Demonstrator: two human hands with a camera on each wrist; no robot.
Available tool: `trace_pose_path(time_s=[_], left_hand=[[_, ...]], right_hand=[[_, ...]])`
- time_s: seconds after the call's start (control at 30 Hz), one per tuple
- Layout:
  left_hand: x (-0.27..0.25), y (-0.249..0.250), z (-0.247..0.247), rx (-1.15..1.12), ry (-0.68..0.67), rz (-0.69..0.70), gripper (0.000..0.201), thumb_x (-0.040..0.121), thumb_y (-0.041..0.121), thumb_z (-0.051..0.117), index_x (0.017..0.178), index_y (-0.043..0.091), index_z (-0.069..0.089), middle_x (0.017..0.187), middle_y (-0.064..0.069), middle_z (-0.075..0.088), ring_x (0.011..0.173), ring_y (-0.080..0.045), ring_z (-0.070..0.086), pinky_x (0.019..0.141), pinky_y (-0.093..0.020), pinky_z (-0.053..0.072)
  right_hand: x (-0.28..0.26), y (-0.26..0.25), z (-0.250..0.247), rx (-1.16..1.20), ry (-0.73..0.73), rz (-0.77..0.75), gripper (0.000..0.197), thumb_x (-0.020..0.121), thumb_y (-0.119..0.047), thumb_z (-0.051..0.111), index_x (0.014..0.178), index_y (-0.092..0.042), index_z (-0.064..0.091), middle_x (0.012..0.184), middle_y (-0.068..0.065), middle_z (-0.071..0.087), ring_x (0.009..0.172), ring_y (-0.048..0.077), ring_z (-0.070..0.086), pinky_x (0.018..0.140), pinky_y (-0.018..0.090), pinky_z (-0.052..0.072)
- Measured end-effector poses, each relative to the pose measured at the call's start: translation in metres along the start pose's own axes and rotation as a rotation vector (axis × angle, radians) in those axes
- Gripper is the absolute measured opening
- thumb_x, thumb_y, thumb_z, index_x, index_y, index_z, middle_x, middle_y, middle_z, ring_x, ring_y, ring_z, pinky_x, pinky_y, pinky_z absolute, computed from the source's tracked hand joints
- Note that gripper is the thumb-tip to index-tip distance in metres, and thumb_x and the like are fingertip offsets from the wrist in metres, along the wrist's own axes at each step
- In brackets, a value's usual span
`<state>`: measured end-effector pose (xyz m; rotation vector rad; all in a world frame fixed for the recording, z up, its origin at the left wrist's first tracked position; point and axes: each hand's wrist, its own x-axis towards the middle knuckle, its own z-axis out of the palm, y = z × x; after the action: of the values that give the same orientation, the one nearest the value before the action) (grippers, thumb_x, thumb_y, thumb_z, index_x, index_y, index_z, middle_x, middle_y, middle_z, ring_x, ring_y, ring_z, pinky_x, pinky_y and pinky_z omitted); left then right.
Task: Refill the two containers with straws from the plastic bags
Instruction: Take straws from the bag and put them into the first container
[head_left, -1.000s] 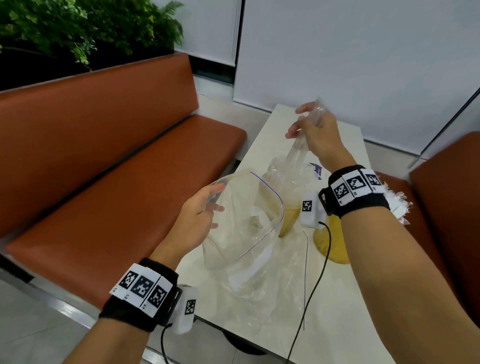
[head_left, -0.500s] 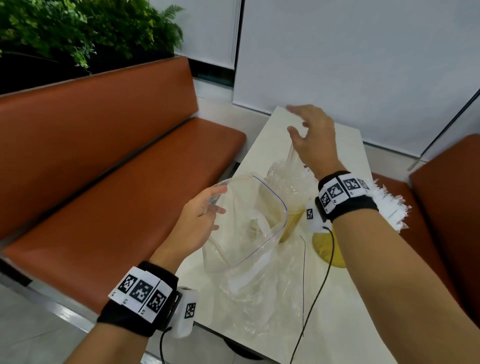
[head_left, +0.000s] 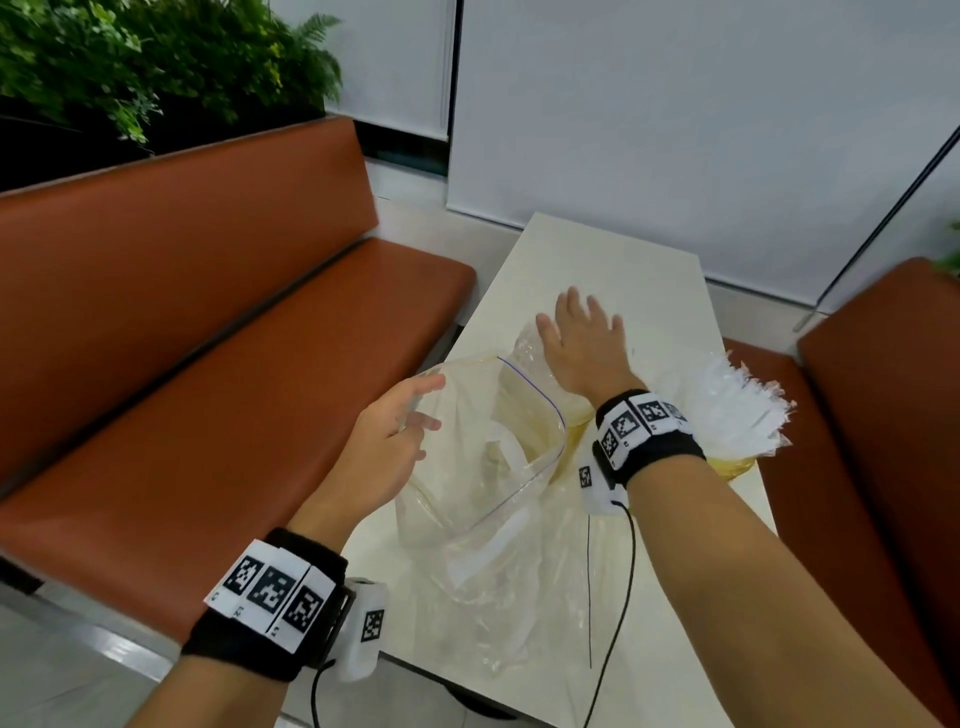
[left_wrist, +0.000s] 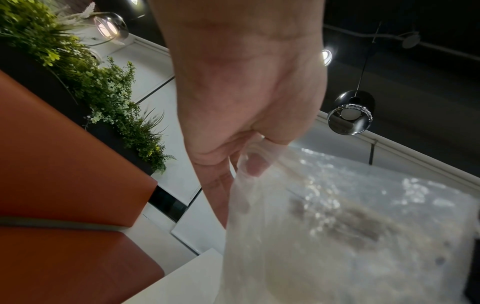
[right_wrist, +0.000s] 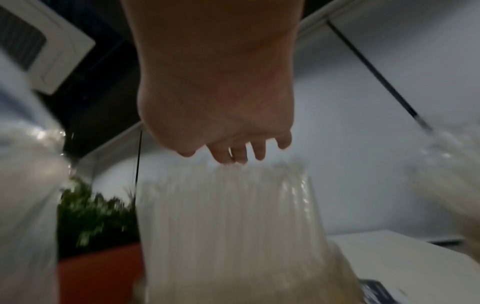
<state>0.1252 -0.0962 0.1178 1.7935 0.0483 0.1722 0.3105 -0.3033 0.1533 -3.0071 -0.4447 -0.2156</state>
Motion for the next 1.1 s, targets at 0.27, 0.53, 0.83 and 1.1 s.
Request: trace_pose_path(time_s=[0.27, 0.53, 0.83, 1.1], left_hand=[[-0.001, 0.006, 0.005, 0.022, 0.004, 0.007, 0.061, 0.095, -0.007, 0.035, 0.14, 0.029, 0.055, 0.148, 0.02, 0.048, 0.109, -0.01, 0.064, 0.088, -0.039, 0.059], [0.0, 0.017, 0.017, -0.002, 0.041, 0.002, 0.05, 0.104, 0.003, 0.038, 0.144, 0.03, 0.051, 0.144, 0.023, 0.046, 0.115, -0.012, 0.063, 0.083, -0.035, 0.06], [-0.045, 0.087, 0.048, 0.18, -0.058, 0.558, 0.05, 0.105, 0.007, 0.041, 0.15, 0.029, 0.046, 0.16, 0.013, 0.038, 0.14, -0.004, 0.046, 0.101, -0.023, 0.05], [-0.048, 0.081, 0.023, 0.037, 0.477, 0.552, 0.028, 0.103, 0.017, 0.054, 0.13, 0.011, 0.056, 0.137, -0.002, 0.059, 0.123, -0.02, 0.059, 0.097, -0.046, 0.053]], right_hand=[[-0.006, 0.001, 0.005, 0.045, 0.163, -0.111, 0.064, 0.105, -0.044, 0.01, 0.155, -0.014, 0.036, 0.165, 0.009, 0.028, 0.151, 0.027, 0.027, 0.121, 0.054, 0.021], [-0.047, -0.013, -0.033, 0.144, 0.523, -0.216, 0.04, 0.101, -0.041, 0.045, 0.094, -0.015, 0.075, 0.105, 0.006, 0.07, 0.104, 0.029, 0.063, 0.092, 0.046, 0.049], [-0.132, -0.052, -0.109, 0.983, -0.04, -0.023, 0.052, 0.094, -0.057, 0.059, 0.083, -0.008, 0.076, 0.075, 0.003, 0.076, 0.066, 0.02, 0.075, 0.063, 0.042, 0.058], [-0.167, -0.01, -0.133, 1.576, 0.034, -0.157, 0.029, 0.106, -0.019, 0.036, 0.081, -0.016, 0.05, 0.079, 0.018, 0.073, 0.064, 0.032, 0.067, 0.054, 0.032, 0.051]])
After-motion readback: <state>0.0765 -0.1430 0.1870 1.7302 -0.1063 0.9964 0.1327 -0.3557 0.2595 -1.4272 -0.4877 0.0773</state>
